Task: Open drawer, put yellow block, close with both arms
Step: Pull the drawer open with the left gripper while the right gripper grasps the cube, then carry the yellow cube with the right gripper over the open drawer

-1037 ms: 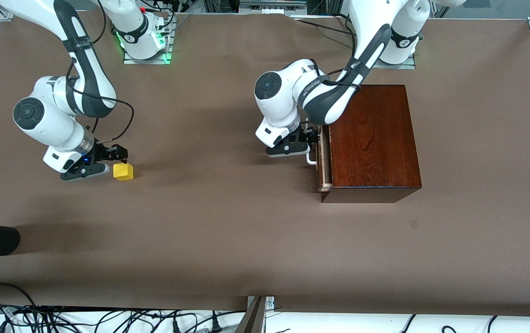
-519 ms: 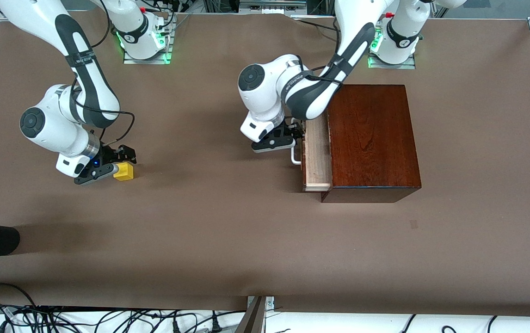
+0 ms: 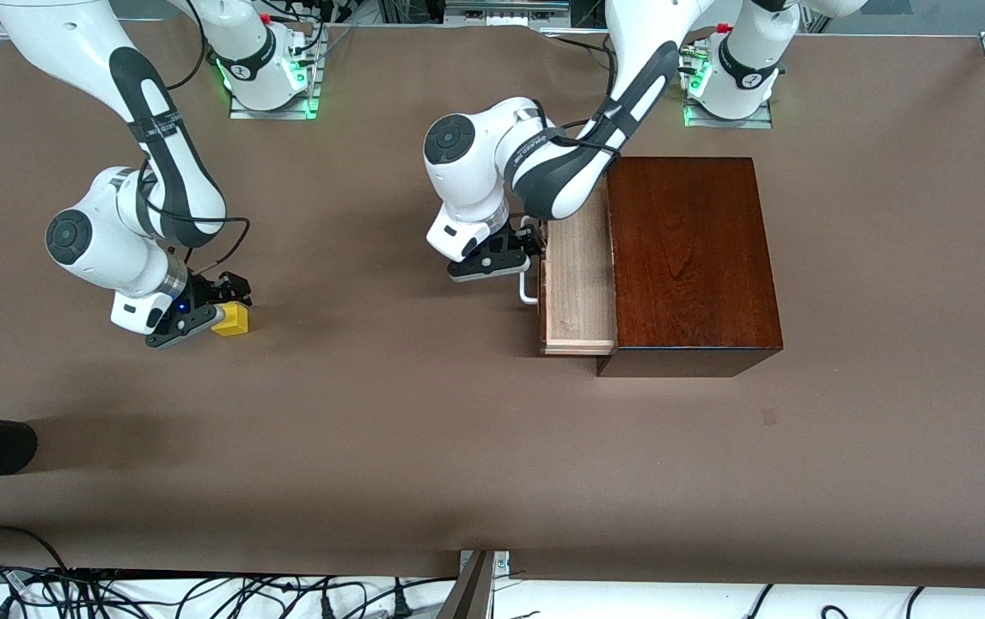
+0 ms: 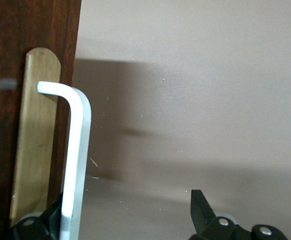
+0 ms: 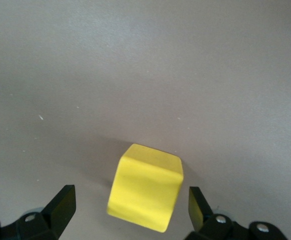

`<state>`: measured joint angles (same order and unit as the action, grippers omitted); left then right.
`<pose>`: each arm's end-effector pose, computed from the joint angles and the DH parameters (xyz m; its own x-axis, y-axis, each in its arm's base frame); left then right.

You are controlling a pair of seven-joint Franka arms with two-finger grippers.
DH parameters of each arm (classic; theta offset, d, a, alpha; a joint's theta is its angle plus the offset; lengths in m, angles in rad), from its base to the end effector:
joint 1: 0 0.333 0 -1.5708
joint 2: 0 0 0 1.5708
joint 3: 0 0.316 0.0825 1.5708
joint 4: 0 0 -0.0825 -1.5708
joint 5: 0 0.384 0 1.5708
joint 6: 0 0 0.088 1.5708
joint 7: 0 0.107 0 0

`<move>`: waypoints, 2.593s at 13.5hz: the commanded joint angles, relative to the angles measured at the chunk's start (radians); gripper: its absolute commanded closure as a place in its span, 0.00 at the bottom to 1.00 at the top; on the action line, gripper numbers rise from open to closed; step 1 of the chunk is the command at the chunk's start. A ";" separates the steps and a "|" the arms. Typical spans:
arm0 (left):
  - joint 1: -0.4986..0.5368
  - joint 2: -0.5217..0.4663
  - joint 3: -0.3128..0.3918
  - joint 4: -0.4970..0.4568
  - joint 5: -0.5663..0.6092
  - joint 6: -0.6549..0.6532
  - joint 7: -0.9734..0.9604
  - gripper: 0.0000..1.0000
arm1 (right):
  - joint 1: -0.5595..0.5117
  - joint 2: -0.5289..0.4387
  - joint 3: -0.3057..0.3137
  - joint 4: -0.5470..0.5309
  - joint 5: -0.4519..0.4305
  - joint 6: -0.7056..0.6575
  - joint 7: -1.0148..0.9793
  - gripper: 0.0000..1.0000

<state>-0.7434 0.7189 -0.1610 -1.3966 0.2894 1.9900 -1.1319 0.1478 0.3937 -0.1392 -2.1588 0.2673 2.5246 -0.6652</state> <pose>0.4740 -0.5381 0.2761 0.9897 0.1199 0.0779 0.1317 -0.9767 -0.1694 0.5645 0.0018 0.2124 0.8945 0.4455 0.0363 0.4469 -0.8897 -0.0935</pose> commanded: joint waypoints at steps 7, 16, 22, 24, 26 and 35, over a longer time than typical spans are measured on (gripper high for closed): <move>-0.059 0.045 0.008 0.116 -0.035 -0.164 -0.032 0.00 | -0.005 0.059 0.001 0.007 0.027 0.060 -0.011 0.16; -0.022 -0.044 -0.032 0.274 -0.073 -0.448 -0.028 0.00 | -0.002 0.053 0.001 0.014 0.036 0.069 0.010 0.97; 0.198 -0.298 -0.065 0.131 -0.140 -0.451 -0.010 0.00 | 0.001 -0.044 0.001 0.120 0.032 -0.115 0.058 0.97; 0.280 -0.390 -0.065 0.065 -0.164 -0.454 0.113 0.00 | 0.006 -0.076 0.001 0.134 0.029 -0.130 0.079 0.97; 0.355 -0.462 -0.057 0.028 -0.185 -0.490 0.238 0.00 | 0.012 -0.085 0.010 0.154 0.020 -0.151 0.116 0.97; 0.420 -0.589 0.329 -0.028 -0.297 -0.574 0.897 0.00 | 0.102 -0.114 0.013 0.414 -0.082 -0.475 0.352 0.96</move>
<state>-0.3158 0.1723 0.1200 -1.3671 0.0174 1.4083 -0.3215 0.2172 0.2844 -0.1273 -1.8020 0.2070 2.1184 -0.3860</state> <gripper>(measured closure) 0.000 0.445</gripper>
